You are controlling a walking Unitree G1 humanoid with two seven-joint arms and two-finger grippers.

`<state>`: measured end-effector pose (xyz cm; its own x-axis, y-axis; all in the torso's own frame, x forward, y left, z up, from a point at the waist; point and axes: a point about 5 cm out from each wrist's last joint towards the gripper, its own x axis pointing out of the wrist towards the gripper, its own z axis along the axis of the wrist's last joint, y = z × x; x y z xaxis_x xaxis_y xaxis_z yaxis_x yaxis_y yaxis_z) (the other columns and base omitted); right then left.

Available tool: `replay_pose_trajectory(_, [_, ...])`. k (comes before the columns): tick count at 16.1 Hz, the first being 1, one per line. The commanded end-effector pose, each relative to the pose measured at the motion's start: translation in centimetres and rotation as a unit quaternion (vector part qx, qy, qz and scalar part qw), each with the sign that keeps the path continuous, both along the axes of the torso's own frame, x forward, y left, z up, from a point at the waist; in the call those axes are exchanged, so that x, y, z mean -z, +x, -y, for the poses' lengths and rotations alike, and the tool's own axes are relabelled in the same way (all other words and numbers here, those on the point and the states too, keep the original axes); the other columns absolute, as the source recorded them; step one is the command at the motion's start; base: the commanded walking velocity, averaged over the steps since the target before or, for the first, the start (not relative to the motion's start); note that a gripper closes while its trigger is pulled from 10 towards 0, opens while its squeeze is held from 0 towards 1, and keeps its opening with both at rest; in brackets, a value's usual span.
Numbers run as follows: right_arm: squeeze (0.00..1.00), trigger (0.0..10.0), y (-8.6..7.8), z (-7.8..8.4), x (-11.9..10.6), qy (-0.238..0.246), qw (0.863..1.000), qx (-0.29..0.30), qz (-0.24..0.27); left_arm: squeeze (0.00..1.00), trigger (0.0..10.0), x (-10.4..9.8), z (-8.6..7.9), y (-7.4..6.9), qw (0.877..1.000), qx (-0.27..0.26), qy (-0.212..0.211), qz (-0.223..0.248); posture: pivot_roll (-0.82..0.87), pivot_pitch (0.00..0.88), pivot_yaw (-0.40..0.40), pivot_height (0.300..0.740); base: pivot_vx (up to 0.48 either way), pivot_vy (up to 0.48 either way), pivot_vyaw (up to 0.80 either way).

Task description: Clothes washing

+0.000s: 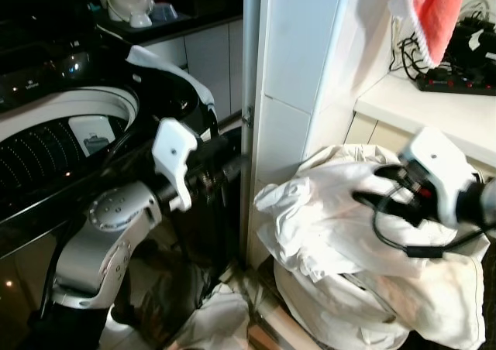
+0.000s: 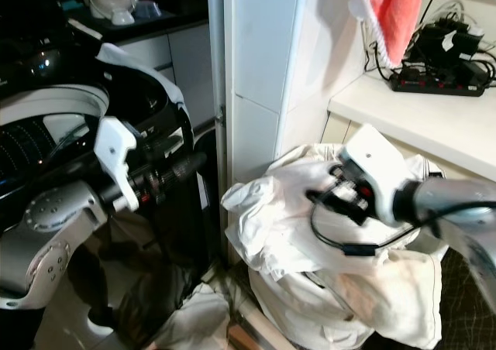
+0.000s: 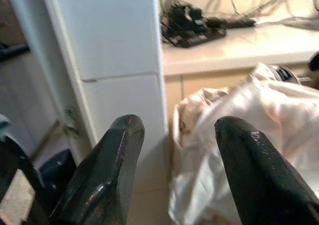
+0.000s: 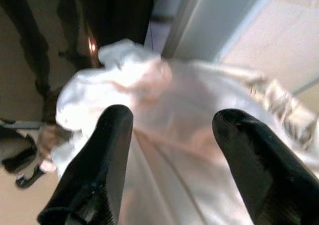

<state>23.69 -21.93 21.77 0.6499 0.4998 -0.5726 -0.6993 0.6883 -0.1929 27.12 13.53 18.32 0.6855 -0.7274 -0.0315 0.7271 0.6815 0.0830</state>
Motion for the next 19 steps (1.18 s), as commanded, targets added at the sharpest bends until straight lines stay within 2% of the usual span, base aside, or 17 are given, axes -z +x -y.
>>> replay_pose_trajectory(1, [1.0,10.0,-0.1,0.6,-0.2,-0.004,1.0,0.009,-0.007,0.0,10.0,-0.3,0.2,-0.2,1.0,0.013,0.003,0.001,0.05,0.0,0.014,0.74,0.0,0.0,0.0])
replay_pose_trajectory(5, [1.0,10.0,-0.6,0.7,0.4,-0.004,0.999,-0.006,-0.049,0.0,10.0,-0.1,0.1,-0.5,1.0,0.021,0.01,-0.009,0.05,0.0,0.012,0.74,0.0,0.0,0.0])
replay_pose_trajectory(7, [1.0,10.0,-0.2,0.8,2.3,-0.031,0.998,0.014,-0.057,0.0,10.0,0.2,0.3,-0.6,0.999,0.028,0.013,-0.018,0.05,0.0,0.012,0.74,0.0,0.0,0.0])
replay_pose_trajectory(8, [0.07,10.0,0.0,0.8,3.0,-0.037,0.997,0.022,-0.059,0.0,10.0,0.3,0.4,-0.6,0.999,0.03,0.013,-0.02,0.04,0.0,0.015,0.74,0.0,0.0,0.0])
replay_pose_trajectory(9, [0.0,10.0,0.5,0.7,4.5,-0.048,0.996,0.041,-0.066,0.0,10.0,0.7,0.6,-0.6,0.999,0.034,0.011,-0.024,0.04,0.0,0.015,0.74,0.0,0.0,0.0])
replay_pose_trajectory(13, [0.0,10.0,1.2,0.7,6.4,-0.057,0.994,0.07,-0.062,0.0,10.0,1.4,0.9,-0.8,0.998,0.045,0.016,-0.029,0.05,0.0,0.011,0.74,0.0,0.0,0.0])
replay_pose_trajectory(14, [0.0,4.0,1.4,0.6,6.7,-0.055,0.994,0.075,-0.06,0.0,10.0,1.5,0.9,-0.9,0.998,0.053,0.015,-0.033,0.05,0.0,0.01,0.74,0.0,0.0,0.0])
replay_pose_trajectory(15, [0.0,0.0,1.6,0.5,6.7,-0.047,0.994,0.08,-0.059,0.0,10.0,1.7,0.9,-1.2,0.997,0.065,0.017,-0.04,0.05,0.0,0.012,0.74,0.0,0.0,0.0])
replay_pose_trajectory(19, [0.0,0.0,1.6,0.2,6.8,-0.047,0.995,0.069,-0.06,0.0,10.0,2.3,0.9,-2.5,0.99,0.124,0.031,-0.059,0.05,0.0,0.016,0.74,0.0,0.0,0.0])
